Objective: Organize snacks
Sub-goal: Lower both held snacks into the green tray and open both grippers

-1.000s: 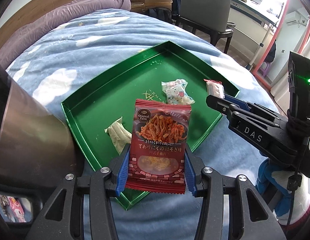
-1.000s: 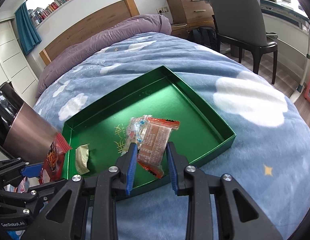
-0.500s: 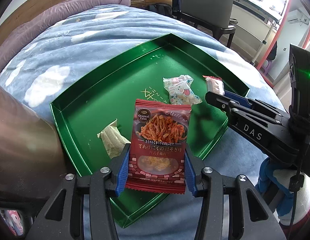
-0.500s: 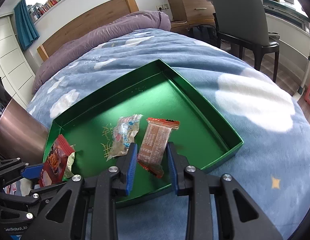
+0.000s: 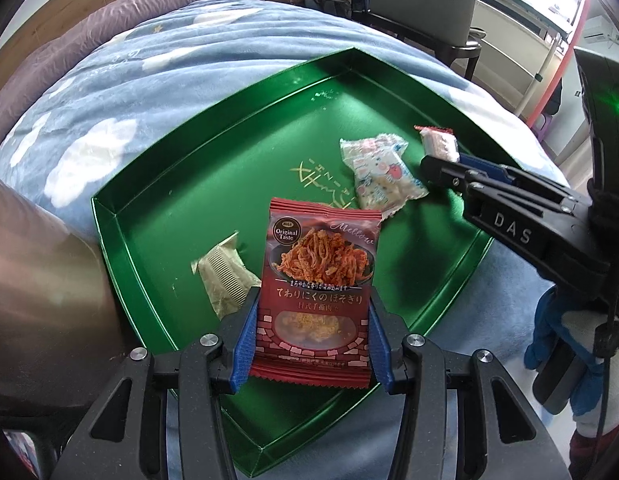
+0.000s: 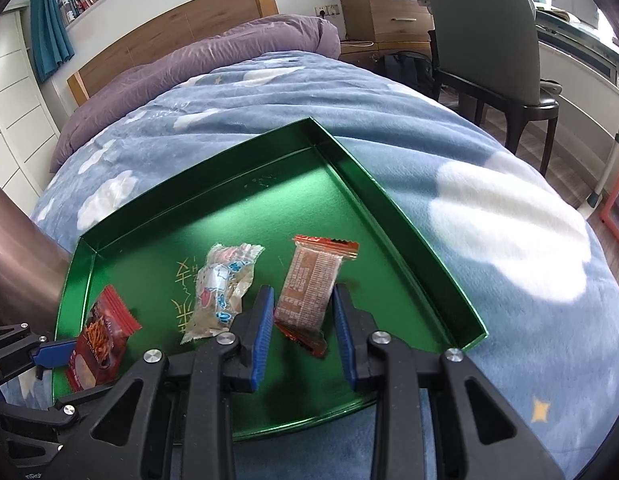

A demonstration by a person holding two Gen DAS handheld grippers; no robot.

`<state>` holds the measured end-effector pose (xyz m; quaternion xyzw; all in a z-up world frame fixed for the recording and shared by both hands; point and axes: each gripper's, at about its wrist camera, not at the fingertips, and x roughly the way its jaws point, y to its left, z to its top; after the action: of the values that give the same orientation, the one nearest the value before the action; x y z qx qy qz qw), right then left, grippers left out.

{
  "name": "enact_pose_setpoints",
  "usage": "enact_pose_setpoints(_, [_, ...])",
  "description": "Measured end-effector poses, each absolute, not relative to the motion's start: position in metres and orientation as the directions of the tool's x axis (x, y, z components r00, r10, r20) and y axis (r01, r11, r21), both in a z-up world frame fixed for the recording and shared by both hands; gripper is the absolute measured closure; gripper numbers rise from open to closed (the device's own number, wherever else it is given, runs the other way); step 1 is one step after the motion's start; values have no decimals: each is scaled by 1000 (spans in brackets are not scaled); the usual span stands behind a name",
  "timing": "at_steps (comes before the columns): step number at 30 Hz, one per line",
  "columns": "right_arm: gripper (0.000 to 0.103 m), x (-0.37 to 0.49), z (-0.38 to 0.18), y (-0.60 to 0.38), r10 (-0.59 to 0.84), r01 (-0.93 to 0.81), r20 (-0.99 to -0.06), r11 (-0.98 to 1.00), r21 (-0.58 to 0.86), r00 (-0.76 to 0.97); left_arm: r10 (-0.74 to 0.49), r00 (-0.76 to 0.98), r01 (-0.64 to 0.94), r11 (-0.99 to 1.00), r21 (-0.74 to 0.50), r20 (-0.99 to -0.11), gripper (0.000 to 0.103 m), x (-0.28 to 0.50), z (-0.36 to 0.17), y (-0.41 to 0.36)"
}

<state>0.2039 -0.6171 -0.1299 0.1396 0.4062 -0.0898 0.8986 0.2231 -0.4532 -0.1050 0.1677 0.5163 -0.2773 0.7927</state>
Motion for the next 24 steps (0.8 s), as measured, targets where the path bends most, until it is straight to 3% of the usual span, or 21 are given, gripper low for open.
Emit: enact_pose_setpoints(24, [93, 207, -133, -609, -96, 280, -776, 954, 107, 623, -221, 297, 606, 796, 4, -929, 59, 222, -120, -453])
